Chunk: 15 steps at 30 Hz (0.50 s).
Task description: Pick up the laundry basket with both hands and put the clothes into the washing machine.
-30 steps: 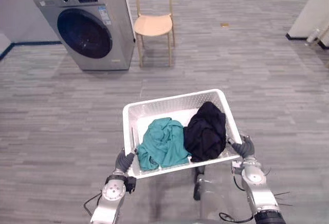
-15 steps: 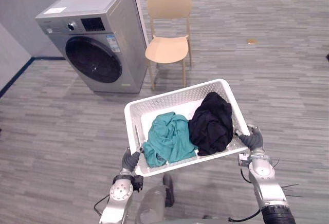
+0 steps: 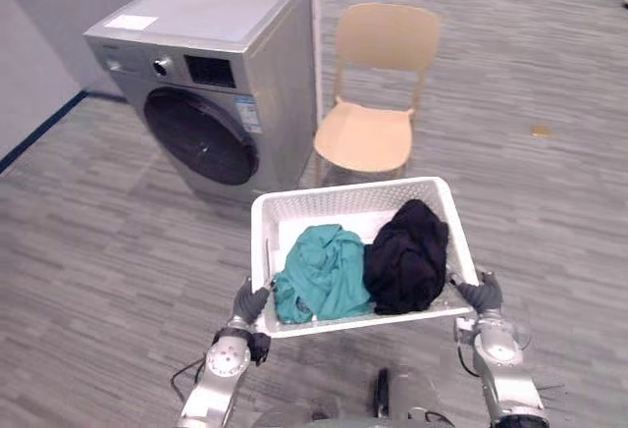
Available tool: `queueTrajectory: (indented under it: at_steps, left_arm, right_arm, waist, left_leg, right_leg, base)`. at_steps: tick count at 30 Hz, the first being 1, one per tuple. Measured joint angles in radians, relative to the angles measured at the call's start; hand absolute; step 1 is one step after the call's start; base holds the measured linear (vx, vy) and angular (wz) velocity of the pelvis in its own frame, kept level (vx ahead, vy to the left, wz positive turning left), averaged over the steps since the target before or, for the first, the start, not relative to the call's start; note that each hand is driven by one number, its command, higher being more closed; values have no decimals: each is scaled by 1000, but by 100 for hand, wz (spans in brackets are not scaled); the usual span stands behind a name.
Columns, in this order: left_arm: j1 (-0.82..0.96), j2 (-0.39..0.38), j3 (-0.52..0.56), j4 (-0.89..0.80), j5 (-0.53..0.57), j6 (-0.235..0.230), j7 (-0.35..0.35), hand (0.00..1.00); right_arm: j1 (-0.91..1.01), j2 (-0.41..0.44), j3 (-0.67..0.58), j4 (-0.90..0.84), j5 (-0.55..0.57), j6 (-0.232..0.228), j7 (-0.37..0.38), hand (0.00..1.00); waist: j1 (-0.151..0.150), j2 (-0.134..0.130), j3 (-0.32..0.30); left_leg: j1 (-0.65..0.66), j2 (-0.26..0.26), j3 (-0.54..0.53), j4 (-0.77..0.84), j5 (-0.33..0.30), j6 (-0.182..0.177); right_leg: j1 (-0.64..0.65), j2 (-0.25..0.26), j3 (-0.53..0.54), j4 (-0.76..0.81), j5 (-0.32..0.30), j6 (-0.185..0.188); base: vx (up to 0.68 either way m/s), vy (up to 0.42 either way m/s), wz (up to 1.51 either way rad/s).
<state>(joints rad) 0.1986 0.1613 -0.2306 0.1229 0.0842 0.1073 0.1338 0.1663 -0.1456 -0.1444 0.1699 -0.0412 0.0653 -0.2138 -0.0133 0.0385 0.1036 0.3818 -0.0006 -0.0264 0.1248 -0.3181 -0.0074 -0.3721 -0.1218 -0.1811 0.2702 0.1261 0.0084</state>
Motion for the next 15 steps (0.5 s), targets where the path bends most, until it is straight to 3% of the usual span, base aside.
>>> queueTrajectory:
  at_steps: [1,2,3,4,5,6,7,9,10,12,13,14,15]
  left_arm:
    - [11,-22,1,13,6,0,0,100]
    - [17,-30,4,14,8,0,0,100]
    - [19,-43,16,14,9,0,-1,100]
    - [22,-53,27,14,8,0,-3,100]
    - [36,-68,52,13,8,-1,-3,100]
    - [42,-64,52,12,6,-5,-3,100]
    - [43,-61,52,12,5,-6,-3,100]
    - [46,-61,52,3,-4,-20,-4,100]
    - [45,-63,52,3,-4,-24,-5,100]
    - [45,-72,54,3,-4,-29,-10,100]
    - [48,-73,54,5,-4,-29,-16,100]
    - [49,-78,54,5,-4,-29,-18,100]
    - [57,-79,51,11,-2,-29,-19,100]
  right_arm:
    - [0,-8,-3,0,0,2,0,100]
    - [-1,-9,-4,-1,0,2,0,100]
    - [4,-9,-4,-8,0,4,0,100]
    - [10,-9,-1,-22,0,9,1,100]
    - [18,-3,12,-50,2,12,0,100]
    - [18,3,12,-78,2,12,-3,100]
    - [16,3,13,-85,2,11,-4,100]
    - [14,2,10,-117,6,9,-4,100]
    - [13,0,6,-118,10,4,-4,100]
    - [-7,-4,-1,-96,12,2,-4,100]
    - [-20,-8,-1,-62,12,2,-4,100]
    - [-23,-11,-1,-54,11,2,-4,100]
    - [-32,-29,7,-11,11,1,0,100]
  waist:
    - [0,48,-15]
    - [-4,66,-12]
    - [-17,88,3]
    - [-15,92,8]
    - [12,93,10]
    - [26,97,13]
    - [30,90,18]
    - [48,54,32]
    - [50,50,34]
    - [58,44,40]
    - [57,40,41]
    - [56,47,38]
    - [58,82,32]
  left_leg:
    - [-23,54,2,99,1,-1]
    - [-53,79,4,196,9,-14]
    - [-145,122,8,451,77,-86]
    - [-204,145,14,587,163,-97]
    - [-315,202,41,840,266,-117]
    - [-410,256,75,1014,234,-88]
    - [-449,267,92,1050,208,-75]
    - [-582,269,173,979,98,-16]
    - [-610,263,180,921,78,-11]
    - [-661,199,157,595,61,-17]
    - [-645,148,111,382,95,-55]
    - [-636,140,99,324,114,-69]
    - [-608,145,74,200,270,-55]
  right_leg:
    - [16,32,-26,38,-30,-17]
    - [39,53,-46,44,-56,-24]
    - [101,90,-73,44,-92,-43]
    - [133,104,-76,39,-113,-49]
    - [195,143,-65,13,-143,-67]
    - [267,177,-58,-31,-157,-80]
    - [301,183,-53,-55,-161,-80]
    - [422,173,-20,-156,-168,-77]
    - [439,169,-14,-175,-168,-76]
    - [480,139,19,-201,-193,-43]
    - [490,115,44,-198,-214,-17]
    - [491,114,51,-196,-222,-5]
    - [499,127,92,-185,-259,29]
  base:
    - [736,-246,20]
    - [713,-256,26]
    - [645,-274,27]
    - [604,-249,-5]
    - [689,-261,-43]
    - [557,-168,-51]
    - [538,-144,-32]
    - [506,-86,-20]
    - [453,2,-30]
    - [452,132,-39]
    - [399,193,-35]
    - [356,235,-66]
    - [351,256,-64]
